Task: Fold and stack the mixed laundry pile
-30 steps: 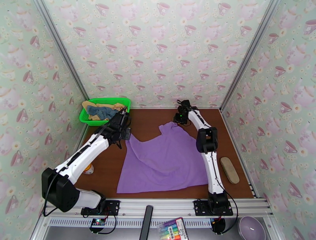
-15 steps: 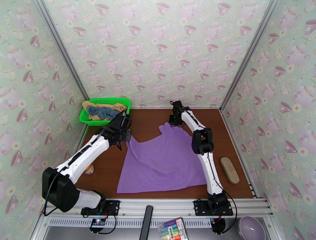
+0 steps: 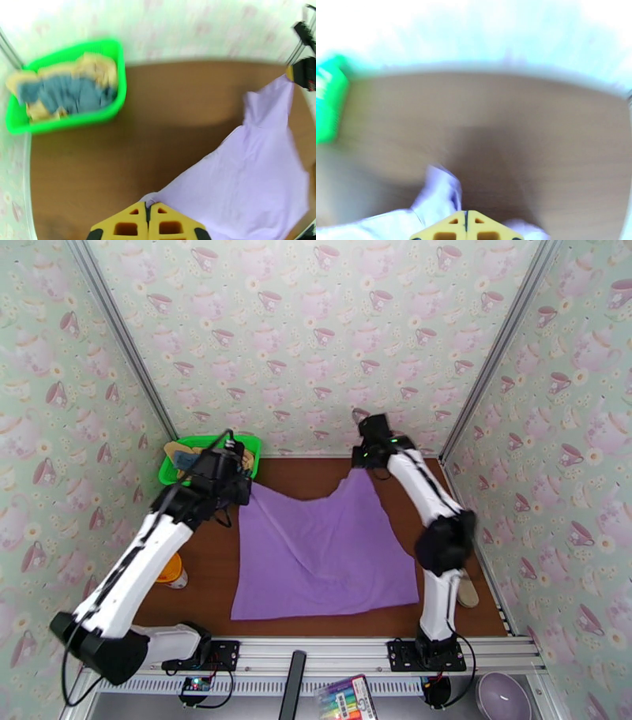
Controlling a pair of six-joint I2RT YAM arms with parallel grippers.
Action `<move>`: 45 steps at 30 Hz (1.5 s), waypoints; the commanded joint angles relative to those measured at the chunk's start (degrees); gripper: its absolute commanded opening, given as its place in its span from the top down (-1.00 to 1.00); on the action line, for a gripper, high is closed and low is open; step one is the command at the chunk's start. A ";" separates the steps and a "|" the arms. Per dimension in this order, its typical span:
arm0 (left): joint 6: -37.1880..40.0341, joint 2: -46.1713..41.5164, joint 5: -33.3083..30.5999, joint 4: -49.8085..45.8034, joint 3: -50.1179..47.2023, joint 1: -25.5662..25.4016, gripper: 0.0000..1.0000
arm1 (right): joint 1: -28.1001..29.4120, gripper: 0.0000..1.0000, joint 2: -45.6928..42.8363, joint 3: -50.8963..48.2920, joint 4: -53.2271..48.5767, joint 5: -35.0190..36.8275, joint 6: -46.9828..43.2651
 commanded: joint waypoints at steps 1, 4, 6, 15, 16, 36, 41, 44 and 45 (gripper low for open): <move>0.57 -3.20 4.34 -7.03 6.67 0.08 1.00 | -0.20 1.00 -14.90 -7.19 4.75 2.03 -4.44; -0.06 -4.92 6.74 -11.70 12.58 -0.11 1.00 | -0.20 1.00 -26.38 -11.38 5.00 1.36 -5.15; -0.56 -5.80 8.68 -16.09 17.40 -0.24 1.00 | -0.20 1.00 -33.86 -11.94 3.73 0.76 -5.45; -1.75 -8.49 13.32 -33.29 41.09 -0.88 1.00 | -0.20 1.00 -48.61 7.35 -10.08 -7.09 -4.03; -1.78 -9.31 13.65 -33.48 42.66 -1.02 1.00 | -0.21 1.00 -49.00 10.56 -11.27 -7.64 -3.63; -5.80 -18.09 12.65 -24.41 29.29 -0.71 1.00 | -0.20 1.00 -50.62 9.40 -15.64 1.49 -5.75; -5.11 -17.51 7.26 -17.16 15.32 -0.62 1.00 | -0.20 1.00 -47.85 -4.95 -6.93 5.35 -8.57; -4.33 -15.28 3.69 -12.03 7.49 -0.64 1.00 | -0.20 1.00 -44.65 -13.85 -0.31 7.19 -10.36; -3.91 -14.21 2.91 -9.99 4.98 -0.53 1.00 | -0.20 1.00 -43.11 -16.69 2.34 7.62 -11.11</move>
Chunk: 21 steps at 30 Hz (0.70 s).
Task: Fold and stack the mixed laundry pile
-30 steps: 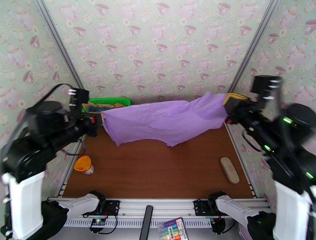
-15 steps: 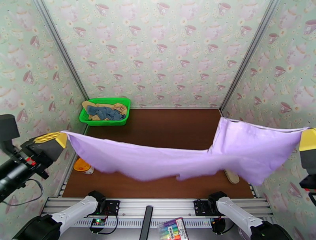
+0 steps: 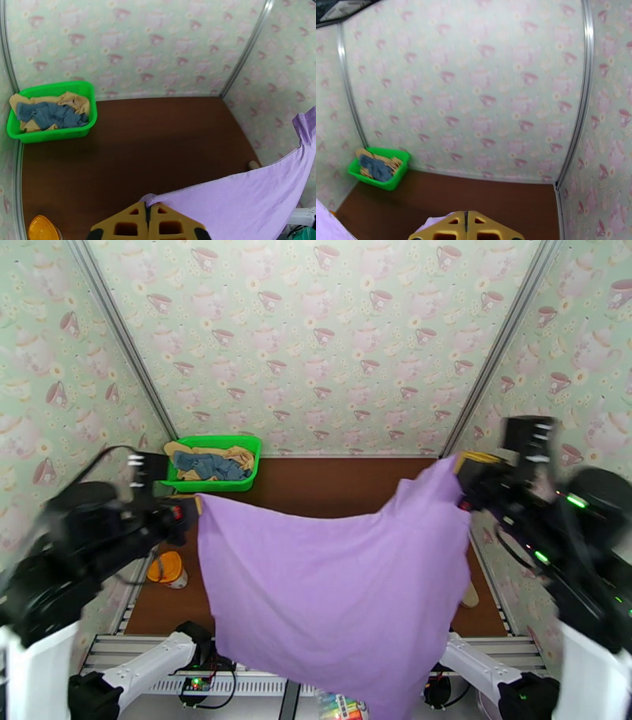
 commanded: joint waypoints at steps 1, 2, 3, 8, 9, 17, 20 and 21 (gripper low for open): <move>1.77 3.41 -5.87 10.07 -7.00 0.33 1.00 | -0.12 1.00 5.05 -8.21 11.81 4.01 -3.88; 2.22 4.57 -6.48 12.13 -9.06 0.52 1.00 | -0.20 1.00 6.85 -10.49 14.10 4.31 -4.47; 2.72 6.16 -7.23 14.29 -11.30 0.87 1.00 | -0.37 1.00 9.14 -12.71 16.95 4.43 -5.15; 4.28 16.69 -7.66 25.85 -18.33 4.56 1.00 | -3.74 1.00 24.71 -17.69 29.26 3.22 -6.32; 4.39 19.45 -7.00 28.20 -18.91 5.57 1.00 | -4.66 1.00 28.52 -17.29 31.45 2.68 -6.14; 5.78 44.26 -2.79 42.01 -15.18 10.70 1.00 | -7.76 1.00 57.19 -3.17 37.43 2.02 -5.50; 6.49 52.07 -2.66 43.71 -10.59 11.66 1.00 | -7.94 1.00 65.02 4.18 35.80 2.78 -5.68; 6.59 54.02 -2.58 44.12 -9.47 11.95 1.00 | -7.94 1.00 66.97 6.18 35.33 3.22 -5.76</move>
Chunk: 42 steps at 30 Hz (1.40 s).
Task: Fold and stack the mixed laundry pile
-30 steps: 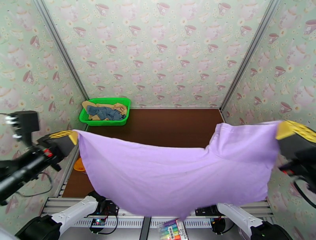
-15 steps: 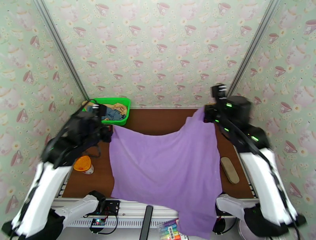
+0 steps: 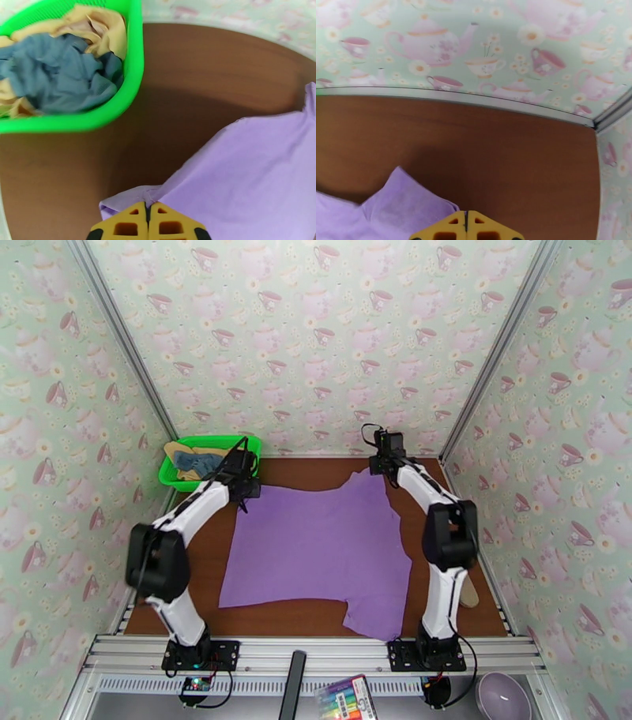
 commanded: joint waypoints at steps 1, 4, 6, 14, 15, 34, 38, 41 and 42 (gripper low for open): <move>1.44 5.17 1.74 5.36 5.75 1.12 1.00 | 0.00 1.00 4.62 8.19 0.90 1.90 -0.87; 1.84 10.03 2.79 5.82 9.49 1.53 1.00 | -0.43 1.00 9.16 13.61 -0.68 3.06 -0.64; 2.24 12.53 2.89 5.53 11.52 1.56 1.00 | -0.70 1.00 11.56 16.94 -2.28 4.09 -0.23; 2.67 18.91 3.26 4.62 16.71 1.70 1.00 | -2.60 1.00 18.01 26.51 -9.10 9.52 1.51; 2.79 19.57 3.29 4.36 17.50 1.70 1.00 | -2.97 1.00 18.17 26.80 -9.46 9.59 1.85; 2.81 26.56 1.68 -5.90 36.90 1.71 -0.68 | -6.40 -0.62 24.07 39.53 -22.51 12.52 10.15; 2.98 22.20 3.05 -6.66 36.78 0.88 -0.95 | -7.21 -0.84 20.46 38.24 -26.10 12.50 12.86; 3.80 18.26 4.74 -7.71 36.39 -0.37 -0.99 | -7.21 -0.91 14.92 32.68 -27.85 11.29 14.44; 4.11 16.90 5.68 -8.37 36.45 -0.86 -0.99 | -7.26 -0.92 12.55 29.42 -28.09 10.55 15.40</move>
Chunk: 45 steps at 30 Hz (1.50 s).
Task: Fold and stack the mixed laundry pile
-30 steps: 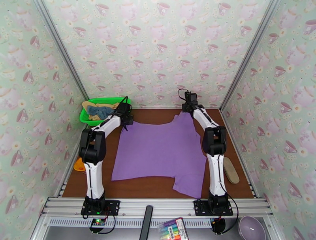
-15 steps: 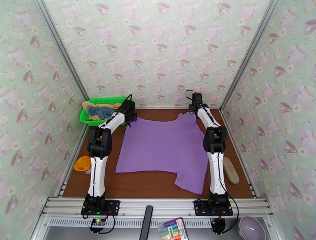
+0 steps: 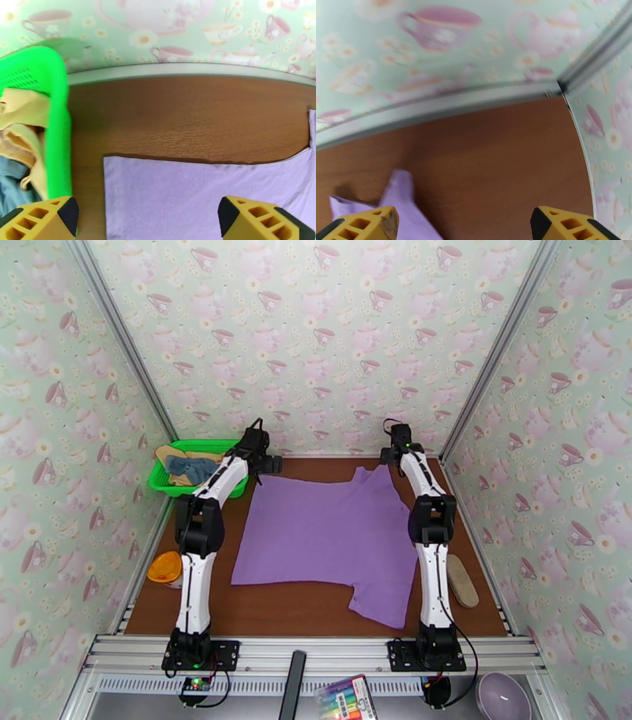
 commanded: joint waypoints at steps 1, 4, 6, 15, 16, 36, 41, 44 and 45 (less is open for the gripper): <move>1.60 -7.54 2.50 -2.46 0.78 -1.69 -0.98 | 0.11 -0.93 -10.83 -7.77 -3.94 -1.82 4.40; 2.77 -11.80 5.06 -4.48 0.21 -3.49 -0.81 | 0.70 -0.88 -20.74 -22.42 -2.45 -3.97 6.41; 3.19 -15.12 5.55 -5.78 -0.87 -4.76 -0.65 | 1.31 -0.74 -27.03 -31.97 -1.99 -5.35 7.80; -4.22 -38.49 4.00 -6.24 -22.52 -9.54 -0.34 | 2.39 0.22 -39.19 -59.46 0.10 -9.63 11.38; -5.90 -41.18 3.64 -5.66 -26.05 -9.94 -0.34 | 2.40 0.33 -38.81 -60.23 0.28 -10.33 11.56; -20.98 -64.62 -1.11 -8.87 -59.34 -12.24 -0.46 | 1.10 1.00 -7.13 -25.24 -13.28 -7.19 11.66; -23.44 -64.16 -2.60 -11.71 -61.82 -12.14 -0.46 | 0.46 1.00 -2.32 -14.71 -19.84 -7.46 12.17; -27.18 -62.59 -1.79 -14.86 -63.93 -12.24 -0.33 | 0.57 1.00 -5.95 -17.59 -17.99 -10.07 12.65; -28.60 -62.15 -0.74 -15.58 -65.82 -12.23 -0.30 | 0.63 1.00 -7.67 -19.15 -17.03 -10.69 12.58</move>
